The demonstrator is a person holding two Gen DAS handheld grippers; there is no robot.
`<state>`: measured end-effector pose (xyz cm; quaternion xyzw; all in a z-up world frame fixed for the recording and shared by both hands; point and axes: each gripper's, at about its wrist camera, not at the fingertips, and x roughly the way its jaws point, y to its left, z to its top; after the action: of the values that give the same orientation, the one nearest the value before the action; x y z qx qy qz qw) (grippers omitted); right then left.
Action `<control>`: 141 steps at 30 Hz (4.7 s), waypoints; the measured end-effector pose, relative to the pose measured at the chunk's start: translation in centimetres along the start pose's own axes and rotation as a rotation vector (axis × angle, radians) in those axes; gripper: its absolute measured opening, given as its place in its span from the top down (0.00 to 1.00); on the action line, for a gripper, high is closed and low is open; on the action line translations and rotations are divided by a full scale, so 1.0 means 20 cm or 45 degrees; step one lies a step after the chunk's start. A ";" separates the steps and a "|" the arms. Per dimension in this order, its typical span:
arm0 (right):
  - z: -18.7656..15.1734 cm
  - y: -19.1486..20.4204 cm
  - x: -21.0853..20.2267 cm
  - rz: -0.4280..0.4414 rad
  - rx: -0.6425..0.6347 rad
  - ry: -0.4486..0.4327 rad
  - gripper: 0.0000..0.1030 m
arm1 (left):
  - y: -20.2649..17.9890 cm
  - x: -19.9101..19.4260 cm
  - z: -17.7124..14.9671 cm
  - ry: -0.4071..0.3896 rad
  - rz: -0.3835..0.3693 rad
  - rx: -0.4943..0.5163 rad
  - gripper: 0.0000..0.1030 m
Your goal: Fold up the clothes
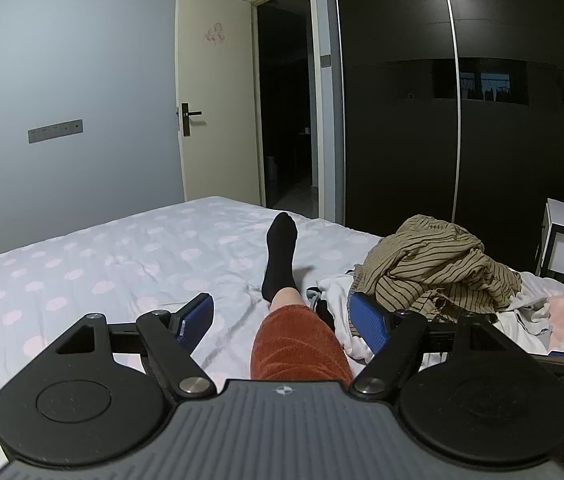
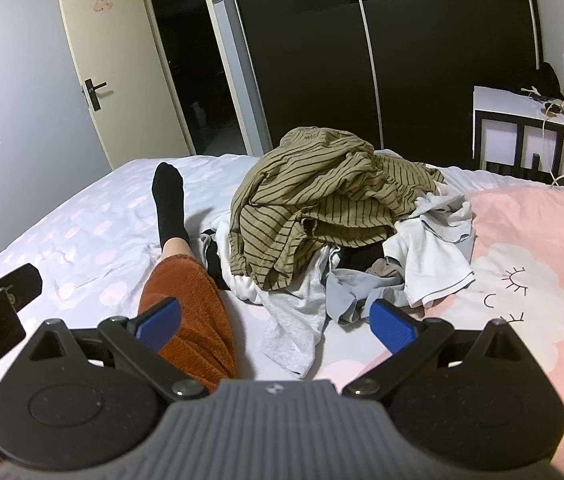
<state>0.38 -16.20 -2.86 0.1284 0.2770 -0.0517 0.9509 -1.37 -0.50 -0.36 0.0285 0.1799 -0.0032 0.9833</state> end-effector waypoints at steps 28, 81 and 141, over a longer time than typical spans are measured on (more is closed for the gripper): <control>0.29 -0.15 0.42 0.179 -0.212 -0.051 0.03 | 0.06 0.24 -0.01 0.177 -0.016 0.014 0.14; 0.31 1.64 -0.17 1.317 -0.965 -0.141 0.99 | 1.29 -0.48 -0.29 0.259 0.974 -0.553 0.14; -0.97 1.82 0.41 1.311 -1.256 0.723 0.90 | 1.64 -0.29 -1.04 0.902 0.884 -0.843 0.49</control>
<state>3.41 23.89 -15.17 -0.1896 0.4068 0.5623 0.6946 -13.66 33.37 -15.84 -0.2230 0.4685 0.3845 0.7635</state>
